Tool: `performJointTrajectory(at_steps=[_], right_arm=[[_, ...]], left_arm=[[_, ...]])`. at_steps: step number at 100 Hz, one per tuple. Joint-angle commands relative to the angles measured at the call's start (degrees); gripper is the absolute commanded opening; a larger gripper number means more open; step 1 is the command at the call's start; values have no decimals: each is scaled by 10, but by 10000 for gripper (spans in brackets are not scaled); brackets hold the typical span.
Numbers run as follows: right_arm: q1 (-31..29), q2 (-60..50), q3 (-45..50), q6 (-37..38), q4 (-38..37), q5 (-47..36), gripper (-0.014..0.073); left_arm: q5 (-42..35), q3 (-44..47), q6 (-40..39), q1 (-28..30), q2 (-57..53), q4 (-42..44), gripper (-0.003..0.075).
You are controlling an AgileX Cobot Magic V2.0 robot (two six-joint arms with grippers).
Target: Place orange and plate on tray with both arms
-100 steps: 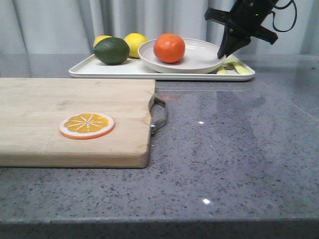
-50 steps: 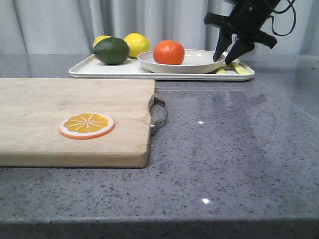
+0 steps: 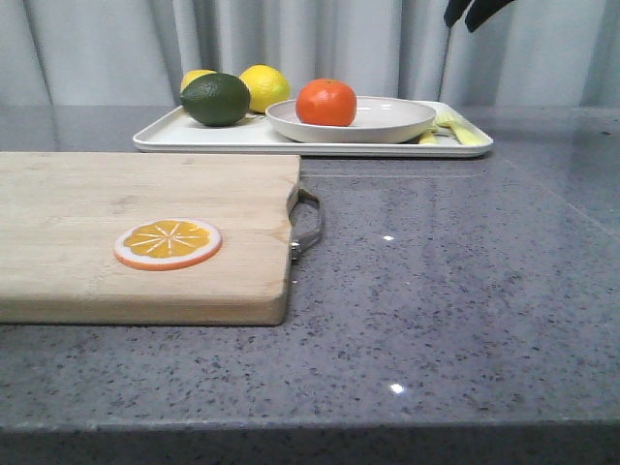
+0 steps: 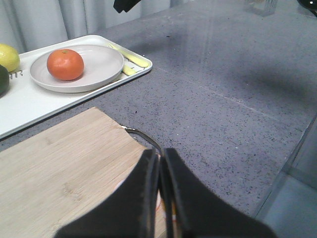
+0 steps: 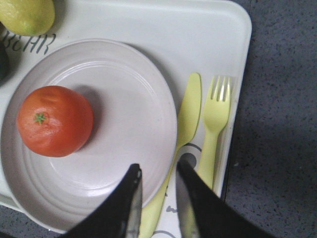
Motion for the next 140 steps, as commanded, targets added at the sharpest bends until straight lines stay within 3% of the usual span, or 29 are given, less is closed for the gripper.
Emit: performJointTrajectory(at_steps=[1, 18, 40, 67, 100, 140], right_arm=[[-2, -54, -18, -9, 3, 14, 93], [-2, -81, -14, -9, 4, 34, -72], [7, -147, 37, -22, 20, 20, -66], [52, -242, 160, -62, -1, 18, -66], [75, -382, 291, -60, -16, -29, -66], [75, -623, 589, -60, -27, -148, -66]], left_arm=[[-46, -15, 0, 1, 1, -8, -20], [-46, -15, 0, 1, 1, -8, -20], [-46, -15, 0, 1, 1, -8, -20], [-46, -15, 0, 1, 1, -8, -20], [-46, -15, 0, 1, 1, -8, -20], [-46, -15, 0, 1, 1, -8, -20]])
